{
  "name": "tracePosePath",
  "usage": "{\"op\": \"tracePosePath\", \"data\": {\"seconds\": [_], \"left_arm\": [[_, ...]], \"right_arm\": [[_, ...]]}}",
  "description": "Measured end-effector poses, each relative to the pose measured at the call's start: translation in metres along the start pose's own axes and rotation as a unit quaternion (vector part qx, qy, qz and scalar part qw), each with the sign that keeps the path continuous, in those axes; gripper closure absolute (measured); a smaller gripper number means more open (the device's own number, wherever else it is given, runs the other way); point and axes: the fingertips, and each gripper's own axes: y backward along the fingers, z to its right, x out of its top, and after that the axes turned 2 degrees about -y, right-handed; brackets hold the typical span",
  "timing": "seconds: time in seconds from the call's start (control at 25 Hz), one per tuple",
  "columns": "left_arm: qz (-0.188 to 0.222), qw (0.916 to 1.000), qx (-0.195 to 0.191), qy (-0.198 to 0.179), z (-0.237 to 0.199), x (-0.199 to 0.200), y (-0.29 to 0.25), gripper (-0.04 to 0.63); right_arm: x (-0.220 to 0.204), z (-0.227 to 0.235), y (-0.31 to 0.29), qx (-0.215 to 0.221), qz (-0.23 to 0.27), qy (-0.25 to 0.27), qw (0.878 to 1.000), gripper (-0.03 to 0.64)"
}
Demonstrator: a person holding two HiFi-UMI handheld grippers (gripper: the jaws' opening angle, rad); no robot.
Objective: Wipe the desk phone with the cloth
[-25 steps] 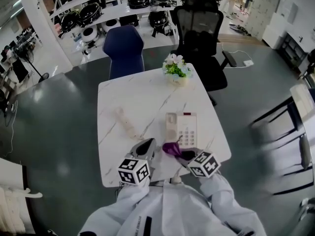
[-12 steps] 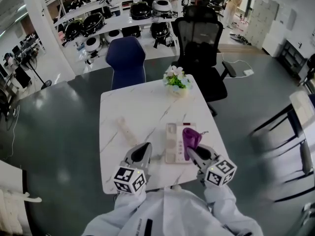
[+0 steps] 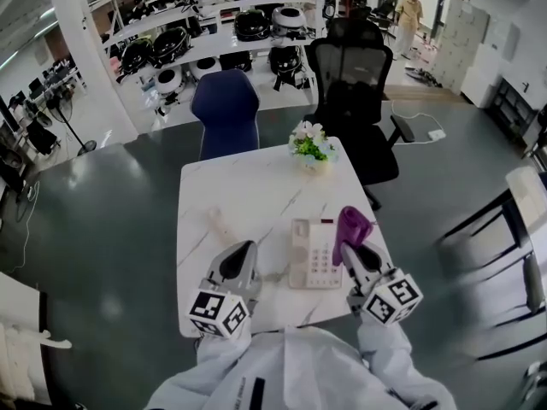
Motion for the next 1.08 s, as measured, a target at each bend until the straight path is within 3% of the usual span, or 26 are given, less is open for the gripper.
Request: {"op": "tracePosePath", "data": {"seconds": [0.4, 1.08], "left_arm": [[0.013, 0.9994, 0.028, -0.016, -0.011, 0.018, 0.001, 0.598], [0.003, 0.9987, 0.038, -0.034, -0.013, 0.019, -0.002, 0.598]], "right_arm": [[0.015, 0.011, 0.001, -0.022, 0.012, 0.029, 0.999, 0.575], [0.014, 0.021, 0.000, -0.031, 0.005, 0.038, 0.999, 0.576]]}}
